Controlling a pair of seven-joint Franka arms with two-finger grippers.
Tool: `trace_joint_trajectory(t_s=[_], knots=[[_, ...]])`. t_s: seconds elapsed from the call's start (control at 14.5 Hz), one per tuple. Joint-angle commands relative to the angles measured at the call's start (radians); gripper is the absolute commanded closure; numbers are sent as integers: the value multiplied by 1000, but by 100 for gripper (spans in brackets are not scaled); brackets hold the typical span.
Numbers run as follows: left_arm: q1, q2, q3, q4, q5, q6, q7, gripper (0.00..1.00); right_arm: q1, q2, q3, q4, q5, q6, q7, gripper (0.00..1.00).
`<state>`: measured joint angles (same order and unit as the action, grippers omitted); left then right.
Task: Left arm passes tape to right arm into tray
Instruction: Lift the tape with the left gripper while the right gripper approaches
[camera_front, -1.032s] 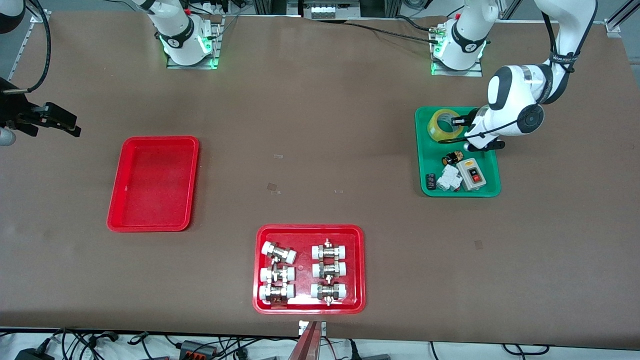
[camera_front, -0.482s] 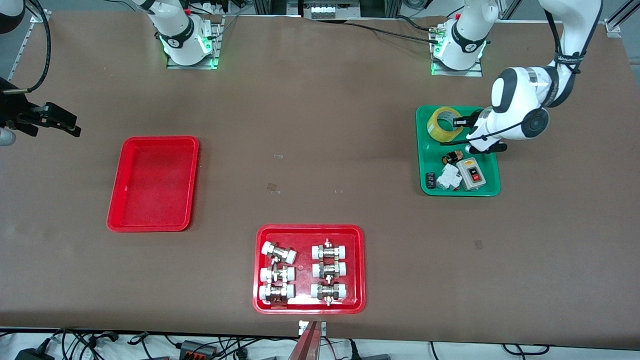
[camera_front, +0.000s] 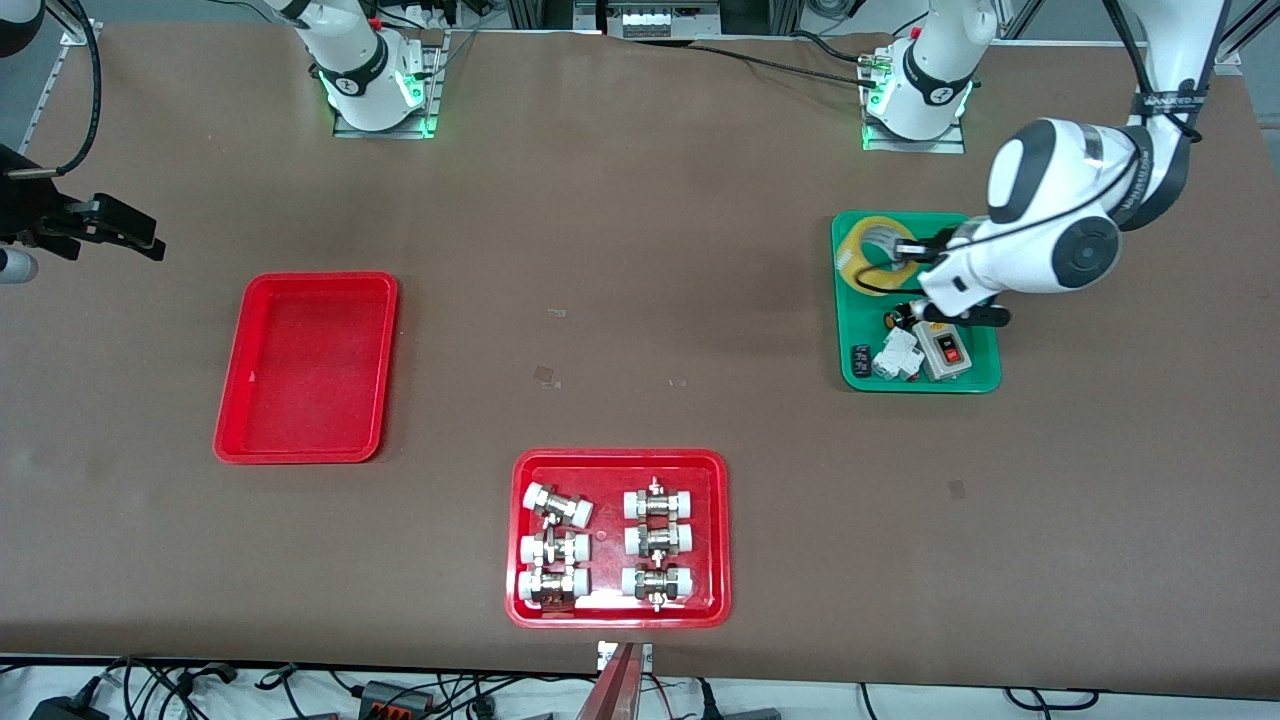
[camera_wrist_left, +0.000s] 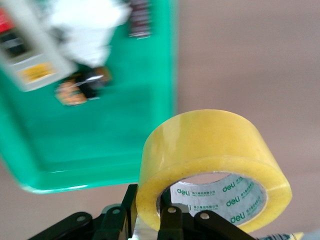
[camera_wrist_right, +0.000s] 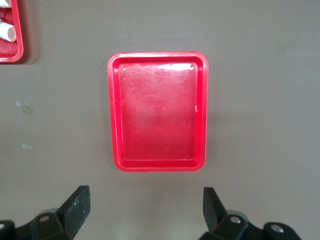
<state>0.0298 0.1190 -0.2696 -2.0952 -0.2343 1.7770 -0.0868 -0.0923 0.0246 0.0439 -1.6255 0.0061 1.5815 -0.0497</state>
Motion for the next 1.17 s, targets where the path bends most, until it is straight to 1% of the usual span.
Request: trace_joint_trajectory(t_s=[0.0,0.07,0.14,0.28,0.41,0.55,0.62,0.69,0.83,0.89,1.03,1.1], knots=[[-2,74,-104,170,-97,-54,-57,100,-7,18,10,7,46,-29,-13,0],[-4,92,-147,220,-127,-56,-74,100,-3,29,10,3,57,-43,-13,0],[-4,115,-180,271,-184,-56,-89,100,15,59,8,7,55,-70,-15,0],[-7,161,-230,372,-319,-56,-109,100,41,70,10,9,78,-87,-10,0],[-13,209,-266,479,-422,-50,-187,100,63,99,8,19,187,-80,-1,0],[-77,257,-269,594,-454,-45,-266,100,89,155,10,22,326,-74,-15,0],[-106,283,-267,653,-465,-45,-298,100,123,159,10,26,383,-60,-13,0],[-114,306,-267,697,-489,-45,-338,100,153,158,10,26,422,-26,-12,0],[-122,339,-267,728,-537,-42,-392,100,253,158,10,29,474,61,4,0],[-134,352,-267,736,-542,-36,-395,100,306,158,8,29,512,109,17,0],[-146,367,-266,735,-543,16,-399,100,365,158,10,53,570,173,129,0],[-154,370,-266,735,-543,19,-403,100,388,167,10,84,603,189,189,0]])
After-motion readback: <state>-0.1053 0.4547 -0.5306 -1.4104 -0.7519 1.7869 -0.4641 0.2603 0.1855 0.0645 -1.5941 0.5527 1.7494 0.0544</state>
